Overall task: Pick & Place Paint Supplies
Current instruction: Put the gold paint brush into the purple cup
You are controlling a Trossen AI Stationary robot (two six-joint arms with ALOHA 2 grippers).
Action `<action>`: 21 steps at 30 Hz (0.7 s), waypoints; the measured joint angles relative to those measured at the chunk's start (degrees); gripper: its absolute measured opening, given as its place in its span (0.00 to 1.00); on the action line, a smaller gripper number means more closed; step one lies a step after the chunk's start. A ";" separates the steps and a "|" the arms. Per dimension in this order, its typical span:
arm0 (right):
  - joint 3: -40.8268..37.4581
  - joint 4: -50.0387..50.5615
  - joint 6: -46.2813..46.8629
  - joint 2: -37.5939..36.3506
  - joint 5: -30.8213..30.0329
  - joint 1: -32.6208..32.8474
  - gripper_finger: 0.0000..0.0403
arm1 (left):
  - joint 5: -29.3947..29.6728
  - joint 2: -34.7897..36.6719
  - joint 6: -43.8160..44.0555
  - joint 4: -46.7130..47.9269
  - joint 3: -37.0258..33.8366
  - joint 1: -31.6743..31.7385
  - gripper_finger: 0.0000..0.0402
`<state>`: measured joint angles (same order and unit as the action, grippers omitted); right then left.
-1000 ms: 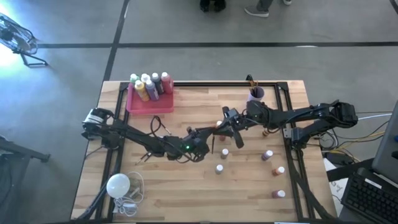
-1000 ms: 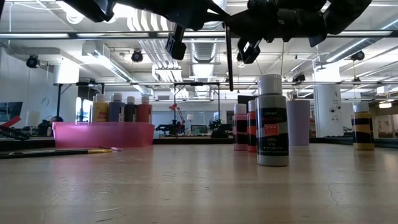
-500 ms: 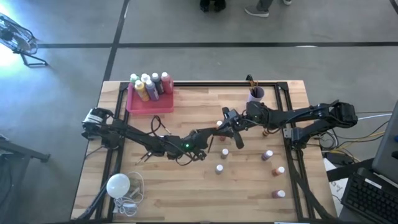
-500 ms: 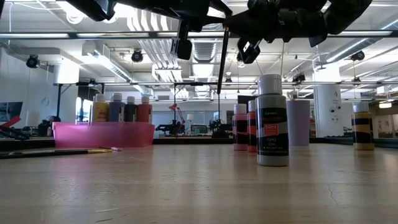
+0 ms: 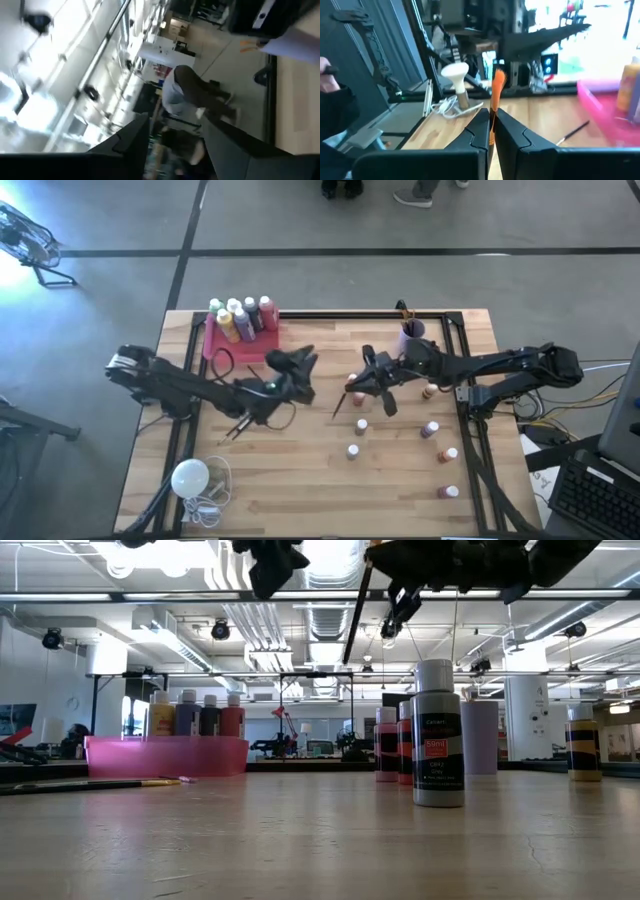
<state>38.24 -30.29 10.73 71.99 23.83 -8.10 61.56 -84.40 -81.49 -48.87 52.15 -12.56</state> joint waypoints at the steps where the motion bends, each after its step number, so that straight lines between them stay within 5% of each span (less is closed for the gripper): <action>1: 0.12 0.10 -0.76 -0.71 -0.04 -0.13 0.03 | -0.01 1.13 3.05 0.34 -0.90 0.48 0.47; 14: 1.73 9.23 -15.63 -11.80 -13.60 -0.58 0.03 | -2.78 12.16 36.92 1.47 -18.51 4.87 0.47; 21: 1.75 17.42 -19.24 -17.82 -25.83 -0.58 0.03 | -18.65 15.22 52.03 1.47 -24.91 5.51 0.47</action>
<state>39.99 -12.87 -8.50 54.17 -1.99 -8.69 42.91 -69.18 -29.46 -47.40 27.24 -7.06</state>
